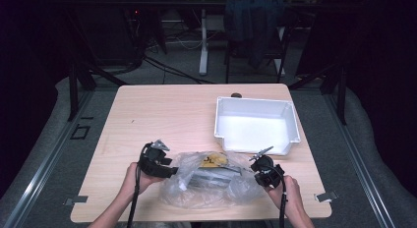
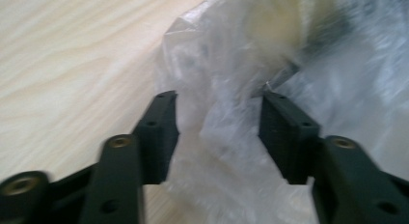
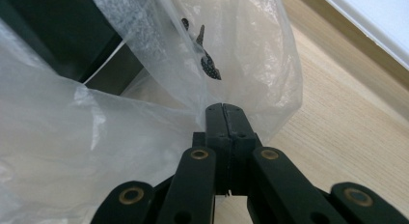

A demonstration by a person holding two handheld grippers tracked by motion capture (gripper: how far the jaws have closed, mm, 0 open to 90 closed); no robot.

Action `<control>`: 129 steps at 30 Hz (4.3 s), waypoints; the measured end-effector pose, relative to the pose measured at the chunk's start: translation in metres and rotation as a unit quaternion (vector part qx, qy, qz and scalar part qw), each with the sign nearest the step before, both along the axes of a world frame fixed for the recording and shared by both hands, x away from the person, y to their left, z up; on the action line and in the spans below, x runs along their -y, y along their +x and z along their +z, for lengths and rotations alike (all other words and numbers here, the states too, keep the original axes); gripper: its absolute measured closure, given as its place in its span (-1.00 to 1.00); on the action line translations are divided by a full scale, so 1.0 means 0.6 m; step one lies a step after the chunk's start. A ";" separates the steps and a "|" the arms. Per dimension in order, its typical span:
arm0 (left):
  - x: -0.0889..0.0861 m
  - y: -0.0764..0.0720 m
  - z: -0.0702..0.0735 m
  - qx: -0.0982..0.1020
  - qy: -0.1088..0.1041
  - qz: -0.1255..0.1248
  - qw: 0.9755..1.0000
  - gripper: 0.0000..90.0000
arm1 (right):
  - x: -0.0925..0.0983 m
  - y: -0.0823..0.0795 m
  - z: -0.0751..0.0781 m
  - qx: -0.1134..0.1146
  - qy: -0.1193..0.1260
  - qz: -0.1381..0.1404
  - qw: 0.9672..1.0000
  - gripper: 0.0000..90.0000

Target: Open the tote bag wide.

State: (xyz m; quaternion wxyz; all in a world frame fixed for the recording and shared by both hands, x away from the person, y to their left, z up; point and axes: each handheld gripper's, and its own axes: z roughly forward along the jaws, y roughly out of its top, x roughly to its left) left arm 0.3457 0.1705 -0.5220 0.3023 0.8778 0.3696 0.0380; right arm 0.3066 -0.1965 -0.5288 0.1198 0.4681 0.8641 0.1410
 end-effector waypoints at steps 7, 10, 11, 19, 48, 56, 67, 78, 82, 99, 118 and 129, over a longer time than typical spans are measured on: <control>-0.036 -0.004 0.033 0.007 0.005 0.028 1.000 -0.37 | 0.001 -0.005 0.010 0.009 0.014 -0.003 1.000 1.00; -0.037 -0.017 0.064 0.024 -0.007 0.028 0.999 -0.42 | 0.001 -0.008 0.015 0.016 0.020 0.001 1.000 1.00; -0.033 -0.024 0.075 0.033 -0.015 0.026 0.999 -0.44 | 0.001 -0.008 0.016 0.015 0.021 0.000 1.000 1.00; 0.033 -0.046 0.076 0.040 0.002 -0.026 0.999 -0.43 | -0.004 -0.014 0.024 0.026 0.035 0.010 0.999 1.00; -0.013 0.011 0.001 0.022 0.081 0.030 0.996 -0.05 | -0.007 -0.013 0.010 0.020 0.036 0.019 0.999 1.00; -0.062 0.011 0.046 0.020 0.052 0.064 0.996 -0.36 | -0.007 -0.014 0.017 0.027 0.040 0.019 0.999 1.00; -0.051 0.001 0.054 -0.002 0.037 0.014 0.999 -0.60 | -0.005 -0.014 0.018 0.027 0.042 0.021 0.999 1.00; -0.078 -0.023 0.105 0.038 0.030 0.060 0.997 -0.63 | -0.006 -0.015 0.019 0.034 0.048 0.015 0.998 1.00; -0.044 -0.050 0.138 0.063 0.008 0.038 0.997 -0.64 | -0.006 -0.015 0.018 0.034 0.051 0.015 0.998 1.00; 0.027 -0.044 0.038 0.010 0.083 -0.018 0.996 0.40 | -0.006 -0.015 0.013 0.040 0.055 0.008 0.998 1.00; 0.049 -0.012 -0.033 0.046 0.171 0.011 0.984 0.99 | 0.011 0.002 -0.012 0.038 -0.040 -0.022 0.998 1.00; 0.068 -0.014 -0.037 0.051 0.181 -0.006 0.982 0.94 | 0.002 0.013 -0.028 0.009 -0.099 -0.012 0.995 0.94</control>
